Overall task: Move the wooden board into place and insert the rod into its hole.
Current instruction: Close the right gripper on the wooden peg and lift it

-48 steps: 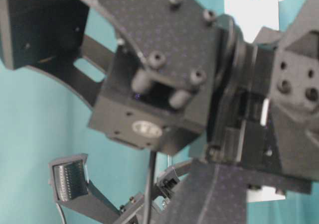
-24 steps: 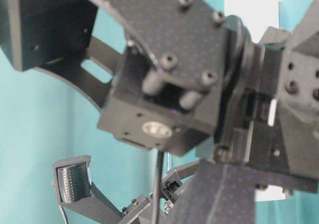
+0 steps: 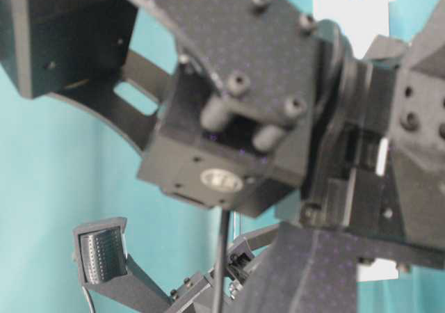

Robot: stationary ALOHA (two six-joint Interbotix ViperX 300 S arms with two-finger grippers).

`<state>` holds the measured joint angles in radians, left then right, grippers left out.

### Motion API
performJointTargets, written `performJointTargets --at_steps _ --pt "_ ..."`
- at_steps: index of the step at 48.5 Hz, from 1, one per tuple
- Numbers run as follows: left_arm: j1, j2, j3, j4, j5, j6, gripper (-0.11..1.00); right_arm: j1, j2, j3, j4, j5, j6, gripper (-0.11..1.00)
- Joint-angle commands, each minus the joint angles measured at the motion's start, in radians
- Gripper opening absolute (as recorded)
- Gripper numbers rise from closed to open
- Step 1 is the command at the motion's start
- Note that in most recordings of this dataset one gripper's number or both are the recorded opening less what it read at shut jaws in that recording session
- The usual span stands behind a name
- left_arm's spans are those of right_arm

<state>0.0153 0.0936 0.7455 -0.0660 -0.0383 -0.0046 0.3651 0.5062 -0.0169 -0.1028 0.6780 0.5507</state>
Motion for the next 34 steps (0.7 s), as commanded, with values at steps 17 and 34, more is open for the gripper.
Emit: performJointTargets --at_steps 17,34 --pt "-0.002 -0.012 -0.006 0.000 -0.008 -0.002 0.61 0.014 -0.023 -0.018 -0.018 -0.011 0.000 0.11" --pt "-0.002 -0.012 -0.006 0.000 -0.008 -0.002 0.61 0.012 -0.072 -0.017 -0.083 -0.012 -0.003 0.11"
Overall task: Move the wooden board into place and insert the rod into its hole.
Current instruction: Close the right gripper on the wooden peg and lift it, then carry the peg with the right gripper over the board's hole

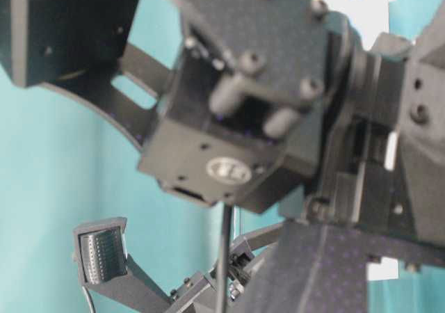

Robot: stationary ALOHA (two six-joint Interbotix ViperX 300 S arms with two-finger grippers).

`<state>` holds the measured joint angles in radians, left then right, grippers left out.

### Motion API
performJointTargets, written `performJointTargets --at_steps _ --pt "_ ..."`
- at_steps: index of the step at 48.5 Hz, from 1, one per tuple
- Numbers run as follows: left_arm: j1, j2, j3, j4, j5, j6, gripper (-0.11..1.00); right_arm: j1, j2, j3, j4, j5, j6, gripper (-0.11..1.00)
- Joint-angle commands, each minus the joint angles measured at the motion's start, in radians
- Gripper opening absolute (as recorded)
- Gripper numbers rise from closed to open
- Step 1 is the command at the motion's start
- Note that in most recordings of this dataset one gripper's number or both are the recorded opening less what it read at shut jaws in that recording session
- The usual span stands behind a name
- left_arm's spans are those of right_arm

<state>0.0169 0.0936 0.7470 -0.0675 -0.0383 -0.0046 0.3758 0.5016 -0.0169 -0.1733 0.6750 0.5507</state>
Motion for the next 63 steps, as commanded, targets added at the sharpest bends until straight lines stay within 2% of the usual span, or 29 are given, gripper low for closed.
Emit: performJointTargets --at_steps 1,16,34,38,44,48,56,63 --pt "-0.003 -0.012 -0.008 0.002 -0.008 -0.002 0.61 0.000 -0.072 -0.017 -0.015 -0.012 -0.003 0.11" --pt "-0.003 -0.012 -0.008 0.002 -0.008 -0.002 0.62 -0.028 -0.127 -0.017 -0.055 -0.100 -0.005 0.11" --pt "-0.003 -0.012 -0.008 0.002 -0.008 -0.002 0.61 -0.040 -0.161 0.002 -0.066 -0.238 -0.009 0.11" --pt "-0.003 -0.012 -0.008 0.002 -0.008 -0.002 0.61 -0.043 -0.190 0.049 -0.106 -0.316 -0.006 0.11" --pt "-0.003 -0.014 -0.008 0.002 -0.008 -0.002 0.61 -0.051 -0.249 0.150 -0.206 -0.465 0.000 0.11" --pt "-0.003 -0.014 -0.008 0.002 -0.008 -0.002 0.61 -0.057 -0.293 0.222 -0.253 -0.529 0.002 0.11" --pt "-0.003 -0.014 -0.008 0.002 -0.008 -0.002 0.61 -0.089 -0.377 0.328 -0.258 -0.551 0.006 0.11" --pt "-0.003 -0.012 -0.008 0.002 -0.008 -0.002 0.61 -0.130 -0.436 0.376 -0.259 -0.603 0.005 0.11"
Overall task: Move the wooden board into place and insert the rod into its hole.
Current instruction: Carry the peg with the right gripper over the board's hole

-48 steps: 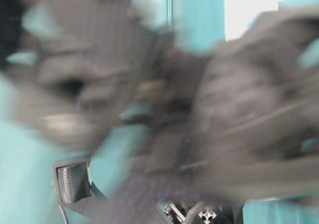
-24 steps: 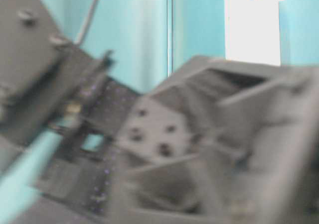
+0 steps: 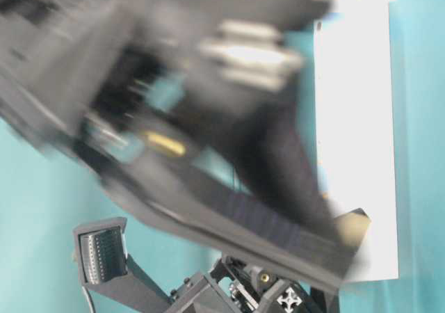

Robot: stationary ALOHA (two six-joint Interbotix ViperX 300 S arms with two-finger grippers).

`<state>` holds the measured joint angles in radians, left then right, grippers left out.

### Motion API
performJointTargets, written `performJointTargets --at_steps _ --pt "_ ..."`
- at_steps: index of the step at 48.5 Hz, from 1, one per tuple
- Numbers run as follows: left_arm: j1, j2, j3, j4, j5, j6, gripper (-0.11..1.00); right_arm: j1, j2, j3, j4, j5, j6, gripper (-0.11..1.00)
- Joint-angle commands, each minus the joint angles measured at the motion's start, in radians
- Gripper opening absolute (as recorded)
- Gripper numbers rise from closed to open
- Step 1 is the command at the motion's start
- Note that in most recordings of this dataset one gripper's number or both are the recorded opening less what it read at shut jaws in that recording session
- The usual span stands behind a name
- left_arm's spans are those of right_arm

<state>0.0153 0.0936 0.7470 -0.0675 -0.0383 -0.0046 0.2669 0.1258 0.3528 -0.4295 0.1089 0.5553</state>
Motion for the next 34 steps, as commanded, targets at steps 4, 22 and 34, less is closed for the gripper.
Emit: performJointTargets --at_steps 4,22,34 --pt "-0.002 -0.012 -0.008 0.002 -0.006 -0.002 0.61 -0.051 -0.086 0.038 -0.003 -0.101 0.000 0.11" --pt "-0.002 -0.014 -0.008 0.002 -0.008 -0.002 0.61 -0.163 -0.161 0.215 -0.002 -0.482 0.000 0.11" --pt "-0.002 -0.012 -0.008 0.002 -0.008 -0.003 0.61 -0.233 -0.210 0.299 -0.002 -0.600 -0.009 0.11"
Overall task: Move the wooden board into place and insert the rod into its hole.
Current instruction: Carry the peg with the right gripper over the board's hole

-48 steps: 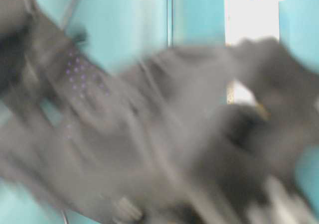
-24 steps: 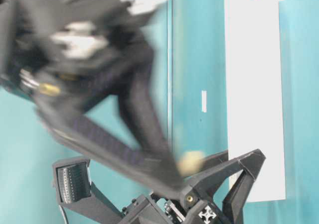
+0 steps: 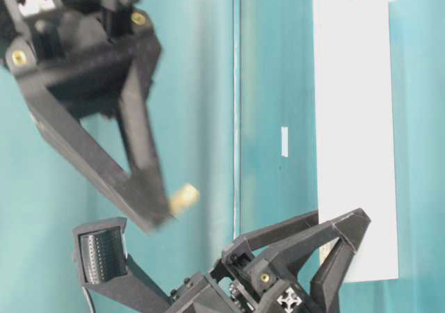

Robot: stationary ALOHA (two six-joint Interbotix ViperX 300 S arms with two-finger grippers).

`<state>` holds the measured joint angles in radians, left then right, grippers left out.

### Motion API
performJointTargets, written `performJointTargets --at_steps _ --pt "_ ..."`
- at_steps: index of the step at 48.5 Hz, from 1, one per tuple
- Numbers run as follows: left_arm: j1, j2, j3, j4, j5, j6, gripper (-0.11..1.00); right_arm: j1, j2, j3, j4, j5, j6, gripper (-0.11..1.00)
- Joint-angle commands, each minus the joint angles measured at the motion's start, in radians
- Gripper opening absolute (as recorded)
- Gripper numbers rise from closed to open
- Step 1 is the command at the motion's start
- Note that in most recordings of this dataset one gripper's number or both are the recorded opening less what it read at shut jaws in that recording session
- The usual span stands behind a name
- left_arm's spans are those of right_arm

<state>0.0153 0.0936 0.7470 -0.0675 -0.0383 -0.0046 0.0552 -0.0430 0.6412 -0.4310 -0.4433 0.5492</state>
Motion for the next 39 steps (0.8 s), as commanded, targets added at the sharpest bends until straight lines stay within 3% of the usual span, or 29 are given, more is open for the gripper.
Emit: performJointTargets --at_steps 1,22,30,39 --pt "-0.002 -0.012 -0.008 0.002 -0.008 -0.003 0.61 -0.028 -0.046 0.018 0.000 -0.060 -0.003 0.11" --pt "-0.002 -0.009 -0.006 0.002 -0.008 -0.003 0.61 -0.120 -0.067 0.213 0.017 -0.272 -0.044 0.11" --pt "-0.002 -0.003 -0.005 0.002 -0.003 -0.002 0.61 -0.130 -0.074 0.268 0.060 -0.310 -0.100 0.11" --pt "-0.002 0.005 -0.006 0.002 -0.002 -0.002 0.61 -0.132 -0.081 0.342 0.169 -0.388 -0.189 0.11"
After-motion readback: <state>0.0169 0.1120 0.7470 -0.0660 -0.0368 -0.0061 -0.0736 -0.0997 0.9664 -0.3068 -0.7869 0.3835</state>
